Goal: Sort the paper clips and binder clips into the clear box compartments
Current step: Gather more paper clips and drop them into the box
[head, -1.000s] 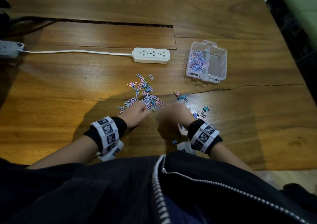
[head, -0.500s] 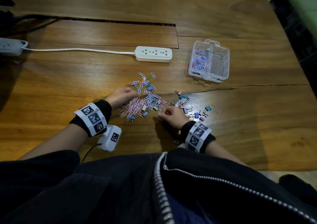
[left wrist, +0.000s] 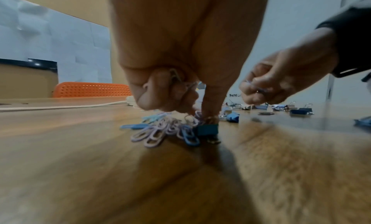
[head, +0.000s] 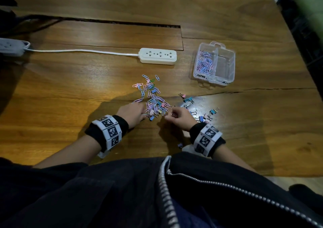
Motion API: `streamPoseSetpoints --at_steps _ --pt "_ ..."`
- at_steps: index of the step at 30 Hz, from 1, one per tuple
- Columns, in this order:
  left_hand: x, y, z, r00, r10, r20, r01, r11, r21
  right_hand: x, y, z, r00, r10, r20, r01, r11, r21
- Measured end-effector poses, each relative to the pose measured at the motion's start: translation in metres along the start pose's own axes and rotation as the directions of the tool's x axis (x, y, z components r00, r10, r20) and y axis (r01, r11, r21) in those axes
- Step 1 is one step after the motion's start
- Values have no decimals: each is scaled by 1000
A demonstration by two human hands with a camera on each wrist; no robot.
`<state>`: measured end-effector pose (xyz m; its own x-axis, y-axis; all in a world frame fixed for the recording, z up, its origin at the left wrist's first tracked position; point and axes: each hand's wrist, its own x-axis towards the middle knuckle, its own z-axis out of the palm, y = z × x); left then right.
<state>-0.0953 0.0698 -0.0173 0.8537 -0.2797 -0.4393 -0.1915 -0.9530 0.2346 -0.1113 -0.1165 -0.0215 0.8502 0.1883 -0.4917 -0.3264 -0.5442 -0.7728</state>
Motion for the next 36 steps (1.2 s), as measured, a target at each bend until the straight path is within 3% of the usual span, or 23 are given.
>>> streamPoseSetpoints --at_steps 2,4,7,10,11,13,15,17,18,21,24,26,27,29,31,32,34,36 --pt "0 0 2 1000 21 7 -21 1000 23 2 1 -8 1000 6 -7 -3 942 335" --pt "0 -2 3 999 35 26 -35 999 6 2 -3 -14 999 43 22 -47 816 576" --pt "2 -6 -2 995 46 87 -31 986 -163 3 -11 -19 991 89 98 -132 707 694" --pt "3 -14 -10 987 23 161 55 882 -468 2 -18 -18 979 139 151 -205 629 750" --pt "3 -16 -13 984 15 178 87 832 -548 3 -19 -17 978 160 134 -207 655 726" --pt "1 -17 -21 978 -7 209 160 668 -727 5 -20 -12 984 176 29 -166 841 515" --pt "1 -19 -26 973 -45 224 226 345 -911 8 -19 -5 991 111 -76 -100 986 137" --pt "2 -22 -27 972 -50 229 230 29 -973 13 -16 1 991 52 -127 -75 980 -183" --pt "2 -23 -26 973 -43 228 225 -70 -972 15 -14 4 990 32 -137 -72 953 -295" --pt "0 -24 -26 978 -22 206 196 -221 -955 17 -14 7 991 -32 -129 -27 902 -430" --pt "-2 -24 -27 980 -8 200 190 -266 -945 19 -15 8 992 -67 -106 12 891 -454" --pt "1 -23 -26 973 -26 229 219 -211 -953 20 -15 7 995 -41 -87 -3 890 -456" --pt "2 -22 -24 967 -56 249 240 -121 -963 21 -16 6 997 -28 -74 -9 894 -448" --pt "2 -17 -22 958 -146 246 273 206 -940 21 -17 4 998 -2 -57 -23 906 -422" --pt "2 -16 -18 960 -239 143 255 550 -796 20 -17 1 999 17 -44 -34 911 -411" --pt "2 -18 -17 962 -265 71 234 660 -714 19 -15 1 999 24 -31 -34 913 -407" --pt "0 -22 -19 958 -288 -7 237 801 -549 15 -12 -1 1000 18 -3 -18 920 -392" --pt "-2 -25 -22 956 -295 10 276 881 -385 11 -10 -4 1000 -6 -1 6 953 -303"
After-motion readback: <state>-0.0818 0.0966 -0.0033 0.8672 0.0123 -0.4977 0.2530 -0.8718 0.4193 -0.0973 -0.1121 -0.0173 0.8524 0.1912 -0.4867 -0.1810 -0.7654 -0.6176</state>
